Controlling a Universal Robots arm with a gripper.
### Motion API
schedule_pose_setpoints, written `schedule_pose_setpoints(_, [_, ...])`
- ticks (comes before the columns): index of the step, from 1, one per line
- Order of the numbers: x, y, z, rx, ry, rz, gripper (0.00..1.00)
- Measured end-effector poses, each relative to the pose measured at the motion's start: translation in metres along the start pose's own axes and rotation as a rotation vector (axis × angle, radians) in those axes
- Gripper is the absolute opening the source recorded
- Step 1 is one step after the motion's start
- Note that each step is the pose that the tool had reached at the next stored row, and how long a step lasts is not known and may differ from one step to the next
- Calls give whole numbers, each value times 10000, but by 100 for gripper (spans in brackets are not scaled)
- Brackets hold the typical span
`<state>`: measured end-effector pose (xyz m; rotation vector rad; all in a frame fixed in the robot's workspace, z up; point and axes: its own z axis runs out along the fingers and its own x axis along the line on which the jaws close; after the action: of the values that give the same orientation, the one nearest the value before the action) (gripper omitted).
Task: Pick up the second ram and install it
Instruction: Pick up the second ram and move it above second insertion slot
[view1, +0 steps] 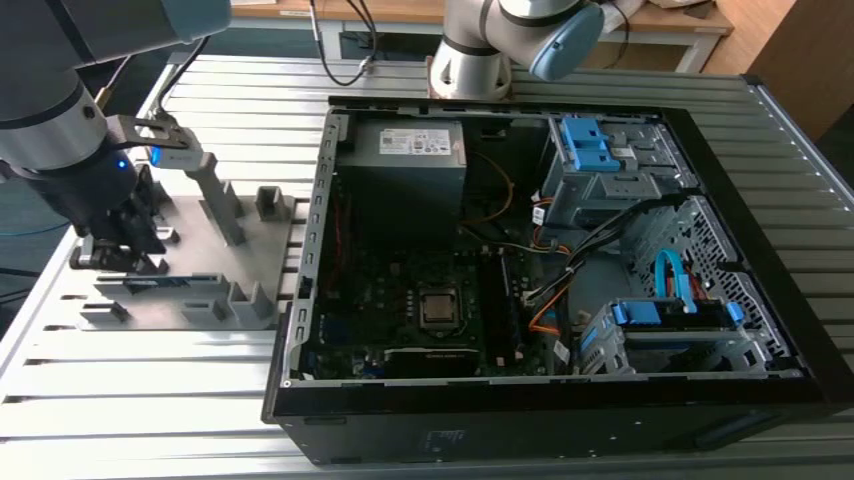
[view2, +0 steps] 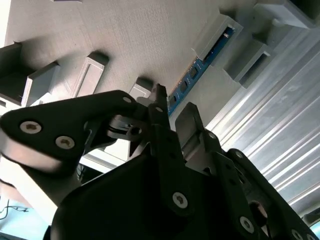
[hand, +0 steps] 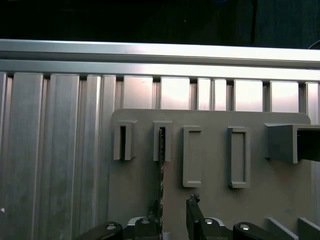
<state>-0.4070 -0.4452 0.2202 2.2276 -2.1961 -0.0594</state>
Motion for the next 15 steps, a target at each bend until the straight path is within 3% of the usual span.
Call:
schedule_pose_setpoints(1, [0,0,0,0,-1,0,35])
schedule_pose_setpoints(3, [24,0,1,0,-29,-4,35])
schedule_pose_setpoints(6, [78,-1,22,4,-230,-9,35])
schedule_pose_setpoints(15, [117,-70,173,-38,-245,-34,35])
